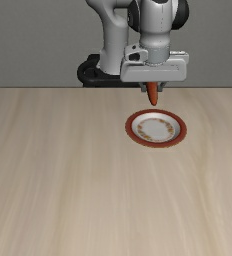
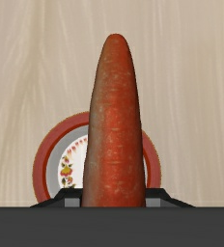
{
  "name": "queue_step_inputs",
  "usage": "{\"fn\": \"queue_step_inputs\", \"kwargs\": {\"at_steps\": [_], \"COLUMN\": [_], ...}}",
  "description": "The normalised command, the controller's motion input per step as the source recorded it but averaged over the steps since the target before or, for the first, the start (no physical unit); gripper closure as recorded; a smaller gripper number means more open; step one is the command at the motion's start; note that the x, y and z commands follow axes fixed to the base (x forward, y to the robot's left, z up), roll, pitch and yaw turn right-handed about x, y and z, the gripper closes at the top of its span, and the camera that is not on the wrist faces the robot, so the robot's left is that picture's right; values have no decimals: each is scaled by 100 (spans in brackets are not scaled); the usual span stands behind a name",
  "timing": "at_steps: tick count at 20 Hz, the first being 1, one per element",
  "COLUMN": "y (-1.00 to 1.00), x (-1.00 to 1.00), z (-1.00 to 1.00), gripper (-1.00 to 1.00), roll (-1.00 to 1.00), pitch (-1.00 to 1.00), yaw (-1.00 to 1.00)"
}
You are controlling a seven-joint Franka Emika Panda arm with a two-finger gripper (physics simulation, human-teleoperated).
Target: Pick the carrot on the table and place it on the plate
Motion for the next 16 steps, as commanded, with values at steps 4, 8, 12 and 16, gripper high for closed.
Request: {"fn": "queue_step_inputs", "kwargs": {"at_steps": [4, 8, 12, 16], "y": [0, 0, 0, 0], "x": [-25, 0, 0, 0], "z": [-75, -75, 0, 0], "gripper": [100, -100, -100, -100], "roll": [0, 0, 0, 0], "pitch": [0, 0, 0, 0], "yaw": [0, 0, 0, 0]}}
